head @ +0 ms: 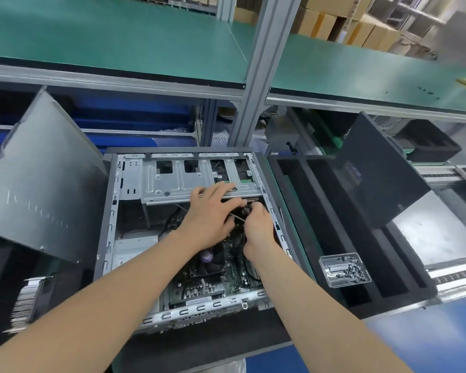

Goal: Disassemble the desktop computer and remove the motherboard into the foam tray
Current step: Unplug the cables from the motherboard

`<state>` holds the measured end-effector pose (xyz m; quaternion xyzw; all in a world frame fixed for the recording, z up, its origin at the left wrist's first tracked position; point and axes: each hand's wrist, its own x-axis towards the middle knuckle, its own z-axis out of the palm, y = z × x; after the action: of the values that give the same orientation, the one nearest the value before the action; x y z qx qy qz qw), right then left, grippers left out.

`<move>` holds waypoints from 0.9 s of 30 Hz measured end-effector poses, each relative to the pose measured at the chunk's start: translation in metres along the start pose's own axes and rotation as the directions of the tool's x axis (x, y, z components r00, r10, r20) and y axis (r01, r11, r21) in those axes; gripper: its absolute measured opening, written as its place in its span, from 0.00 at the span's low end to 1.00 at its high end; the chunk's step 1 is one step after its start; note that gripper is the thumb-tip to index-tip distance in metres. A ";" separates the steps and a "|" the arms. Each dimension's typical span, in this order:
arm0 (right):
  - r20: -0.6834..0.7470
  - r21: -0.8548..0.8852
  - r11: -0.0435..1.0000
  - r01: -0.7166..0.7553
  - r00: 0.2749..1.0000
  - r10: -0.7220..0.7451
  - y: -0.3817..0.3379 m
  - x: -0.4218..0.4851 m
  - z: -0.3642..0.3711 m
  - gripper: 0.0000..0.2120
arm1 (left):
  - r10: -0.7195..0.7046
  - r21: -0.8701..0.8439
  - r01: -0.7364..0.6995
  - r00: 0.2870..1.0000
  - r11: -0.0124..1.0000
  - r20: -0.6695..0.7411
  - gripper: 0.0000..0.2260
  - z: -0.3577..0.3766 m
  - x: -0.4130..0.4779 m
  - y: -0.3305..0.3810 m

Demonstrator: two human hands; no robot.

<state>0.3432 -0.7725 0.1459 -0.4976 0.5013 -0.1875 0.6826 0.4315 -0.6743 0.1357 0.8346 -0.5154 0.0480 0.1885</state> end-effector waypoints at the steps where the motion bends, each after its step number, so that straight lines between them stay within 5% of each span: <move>1: -0.019 0.019 1.000 -0.012 1.000 0.013 0.001 -0.002 0.000 0.14 | 0.000 -0.004 0.000 1.000 1.000 -0.002 0.19 0.000 0.000 -0.001; 8: 0.041 0.049 0.991 -0.125 0.992 0.123 -0.007 -0.010 -0.004 0.18 | 0.004 -0.043 -0.004 1.000 0.999 -0.001 0.26 0.001 -0.004 -0.003; 12: 0.099 -0.060 0.998 -0.031 0.994 0.037 -0.008 -0.010 -0.006 0.21 | -0.066 -0.186 0.063 0.998 0.981 -0.011 0.30 -0.003 -0.004 -0.001; 21: 0.043 -0.054 0.997 -0.052 0.998 0.055 -0.007 -0.020 -0.009 0.10 | -0.088 -0.276 0.098 0.995 0.956 0.046 0.33 -0.009 -0.008 0.000; 27: 0.173 -0.170 0.985 -0.017 0.984 0.047 0.008 -0.039 -0.028 0.12 | -0.089 -0.444 0.060 0.995 0.894 -0.046 0.25 -0.022 -0.016 0.008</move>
<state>0.3001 -0.7538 0.1580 -0.5599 0.4607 -0.0886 0.6829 0.4196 -0.6558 0.1536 0.7870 -0.4741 -0.0506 0.3916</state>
